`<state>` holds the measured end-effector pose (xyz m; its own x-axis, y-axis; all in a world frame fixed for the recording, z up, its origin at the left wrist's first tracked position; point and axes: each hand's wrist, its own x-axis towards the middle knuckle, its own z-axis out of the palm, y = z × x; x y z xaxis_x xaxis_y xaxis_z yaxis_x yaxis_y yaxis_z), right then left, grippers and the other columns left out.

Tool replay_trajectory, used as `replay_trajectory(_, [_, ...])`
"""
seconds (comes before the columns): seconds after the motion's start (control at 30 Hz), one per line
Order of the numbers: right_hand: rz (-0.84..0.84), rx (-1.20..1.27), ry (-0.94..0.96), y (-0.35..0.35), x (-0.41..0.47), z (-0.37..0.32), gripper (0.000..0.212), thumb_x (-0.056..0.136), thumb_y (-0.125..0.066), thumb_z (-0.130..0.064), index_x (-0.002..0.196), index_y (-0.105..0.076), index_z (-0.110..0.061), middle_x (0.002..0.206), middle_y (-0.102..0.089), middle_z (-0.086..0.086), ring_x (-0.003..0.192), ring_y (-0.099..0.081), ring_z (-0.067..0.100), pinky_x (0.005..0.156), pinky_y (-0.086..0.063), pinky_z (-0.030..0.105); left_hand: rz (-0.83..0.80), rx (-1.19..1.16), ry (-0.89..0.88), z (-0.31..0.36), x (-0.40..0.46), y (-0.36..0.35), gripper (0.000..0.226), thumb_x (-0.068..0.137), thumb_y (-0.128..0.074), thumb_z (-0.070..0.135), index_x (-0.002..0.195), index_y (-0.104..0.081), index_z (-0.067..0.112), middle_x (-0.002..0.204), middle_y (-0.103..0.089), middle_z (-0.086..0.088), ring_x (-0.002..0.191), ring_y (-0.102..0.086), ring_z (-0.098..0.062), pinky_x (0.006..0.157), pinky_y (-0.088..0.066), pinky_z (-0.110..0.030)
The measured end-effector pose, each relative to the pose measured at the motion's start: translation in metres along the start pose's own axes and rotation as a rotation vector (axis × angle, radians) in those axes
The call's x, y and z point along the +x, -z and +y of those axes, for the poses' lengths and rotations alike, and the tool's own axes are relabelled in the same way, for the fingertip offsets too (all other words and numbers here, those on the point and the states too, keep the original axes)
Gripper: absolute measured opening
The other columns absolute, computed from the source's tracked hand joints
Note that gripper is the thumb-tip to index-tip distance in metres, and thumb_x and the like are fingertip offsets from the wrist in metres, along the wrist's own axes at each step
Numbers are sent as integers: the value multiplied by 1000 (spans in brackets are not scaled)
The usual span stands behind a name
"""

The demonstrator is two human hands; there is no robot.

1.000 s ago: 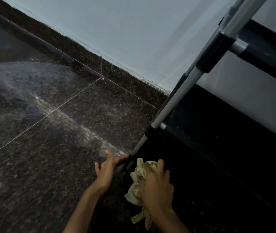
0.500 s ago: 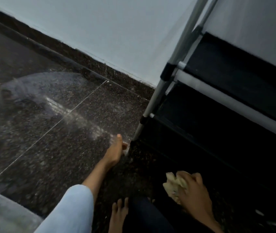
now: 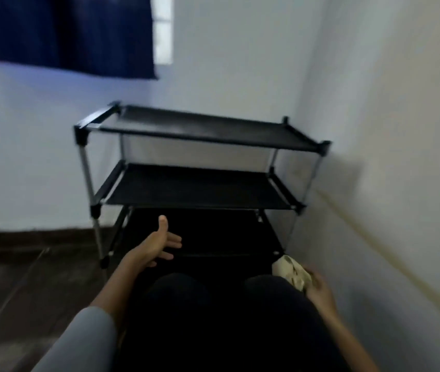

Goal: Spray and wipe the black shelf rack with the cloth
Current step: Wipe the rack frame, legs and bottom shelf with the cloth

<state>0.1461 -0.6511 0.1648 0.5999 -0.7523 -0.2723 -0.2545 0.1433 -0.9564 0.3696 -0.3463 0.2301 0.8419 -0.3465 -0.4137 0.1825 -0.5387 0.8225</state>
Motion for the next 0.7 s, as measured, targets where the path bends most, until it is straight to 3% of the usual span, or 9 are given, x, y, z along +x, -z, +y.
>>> replay_trajectory(0.1, [-154,378,-58,-3,-22,-36,35,94,-53,-36,98,-64,-3,88,-63,21,75,-58,29,57,-49,31,2,93,-123,70,-27,-17,86,84,8,71,109,-62,27,113,-64,7,96,-63,-20,90,-33,-46])
replay_trajectory(0.17, [-232,515,-137,3,-10,-54,64,60,-74,-58,92,-63,-3,79,-65,19,67,-63,30,46,-52,29,-11,133,-200,114,-41,-35,86,82,10,71,104,-63,29,109,-66,10,96,-65,-18,89,-35,-43])
replay_trajectory(0.23, [-277,691,-192,17,-1,-61,43,66,-66,-43,78,-69,-2,67,-65,18,54,-66,28,46,-53,30,-35,149,-268,157,-48,-56,88,82,12,71,103,-63,29,109,-66,10,97,-65,-18,90,-35,-42])
replay_trajectory(0.3, [-280,742,-204,19,13,-81,46,80,-51,-37,64,-72,0,62,-65,18,53,-66,28,53,-56,32,-45,148,-329,197,-45,-82,89,84,13,67,105,-62,24,114,-65,5,98,-63,-21,91,-35,-41])
replay_trajectory(0.4, [-301,906,-161,19,31,-123,42,74,-67,-42,78,-72,0,68,-65,16,56,-65,24,52,-54,27,-16,103,-465,248,-33,-125,85,92,8,58,112,-62,15,121,-62,-3,100,-58,-23,91,-34,-37])
replay_trajectory(0.47, [-141,764,-10,16,47,-147,38,68,-80,-27,97,-67,-6,83,-64,14,65,-61,21,57,-51,26,30,108,-604,274,-20,-148,80,95,3,53,118,-61,10,123,-62,-7,105,-57,-21,90,-34,-32])
replay_trajectory(0.53, [52,608,163,8,66,-165,14,83,-69,-5,90,-62,-16,85,-62,9,67,-57,15,55,-50,20,81,143,-720,293,-5,-164,77,96,0,53,123,-60,12,125,-60,-7,115,-55,-22,93,-34,-29])
replay_trajectory(0.57, [94,534,259,4,73,-175,22,86,-64,1,85,-60,-21,86,-62,7,70,-57,14,57,-50,18,105,155,-764,301,2,-169,76,95,-1,53,125,-59,13,128,-59,-5,120,-52,-22,96,-33,-29])
replay_trajectory(0.7, [246,150,718,-21,88,-206,28,88,-58,-7,100,-66,-30,123,-57,-3,111,-55,13,90,-44,24,71,158,-854,324,29,-177,78,93,1,56,131,-55,16,135,-54,-2,127,-47,-18,103,-29,-26])
